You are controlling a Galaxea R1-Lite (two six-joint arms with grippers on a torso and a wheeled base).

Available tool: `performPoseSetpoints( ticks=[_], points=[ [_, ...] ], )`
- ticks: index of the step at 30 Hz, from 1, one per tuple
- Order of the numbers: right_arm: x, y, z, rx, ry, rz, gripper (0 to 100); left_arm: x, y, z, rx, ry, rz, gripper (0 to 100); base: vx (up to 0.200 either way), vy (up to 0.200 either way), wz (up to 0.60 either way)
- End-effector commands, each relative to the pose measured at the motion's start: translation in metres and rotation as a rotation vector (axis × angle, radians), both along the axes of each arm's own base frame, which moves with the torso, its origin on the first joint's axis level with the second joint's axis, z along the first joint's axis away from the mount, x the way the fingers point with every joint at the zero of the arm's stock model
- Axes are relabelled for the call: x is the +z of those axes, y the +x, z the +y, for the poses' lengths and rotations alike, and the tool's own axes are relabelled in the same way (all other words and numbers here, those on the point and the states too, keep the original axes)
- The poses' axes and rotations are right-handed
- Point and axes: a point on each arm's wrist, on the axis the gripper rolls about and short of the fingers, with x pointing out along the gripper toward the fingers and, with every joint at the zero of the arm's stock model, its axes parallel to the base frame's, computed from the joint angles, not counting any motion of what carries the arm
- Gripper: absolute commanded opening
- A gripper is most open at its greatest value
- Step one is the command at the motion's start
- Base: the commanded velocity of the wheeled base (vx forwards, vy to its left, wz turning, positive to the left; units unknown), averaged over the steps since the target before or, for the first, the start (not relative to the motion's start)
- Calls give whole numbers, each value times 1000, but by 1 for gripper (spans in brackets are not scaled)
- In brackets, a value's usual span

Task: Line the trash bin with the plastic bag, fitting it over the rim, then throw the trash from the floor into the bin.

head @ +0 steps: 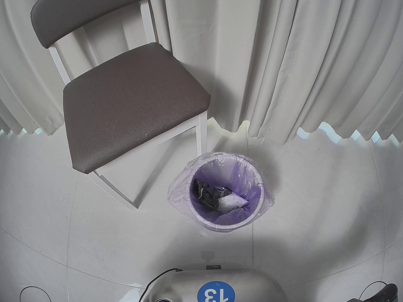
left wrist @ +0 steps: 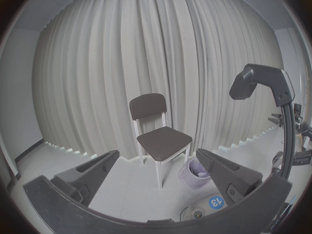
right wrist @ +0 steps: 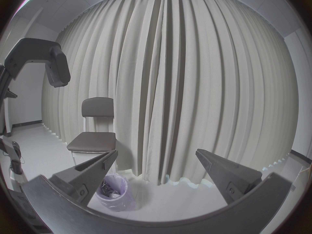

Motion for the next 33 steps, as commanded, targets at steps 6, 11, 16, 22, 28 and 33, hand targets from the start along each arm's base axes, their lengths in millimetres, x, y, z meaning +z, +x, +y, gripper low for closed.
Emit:
performPoseSetpoints(
  ticks=[6,11,16,22,28,33],
  points=[
    [12,-12,0,4,-10,-108,100,5,36,0,-19,-103,-94,100,0,0,0],
    [16,-15,0,9,2,-148,100,0,74,0,-32,-156,-138,100,0,0,0],
    [25,-20,2,109,31,-300,100,-40,137,2,40,-198,-85,100,0,0,0],
    [27,-22,3,158,18,-338,100,-91,177,2,78,-214,-24,100,0,0,0],
    [18,-12,3,158,21,-291,100,-124,191,3,111,-213,88,100,0,0,0],
    [4,2,3,152,17,-227,100,-134,193,3,117,-198,154,100,0,0,0]
  ],
)
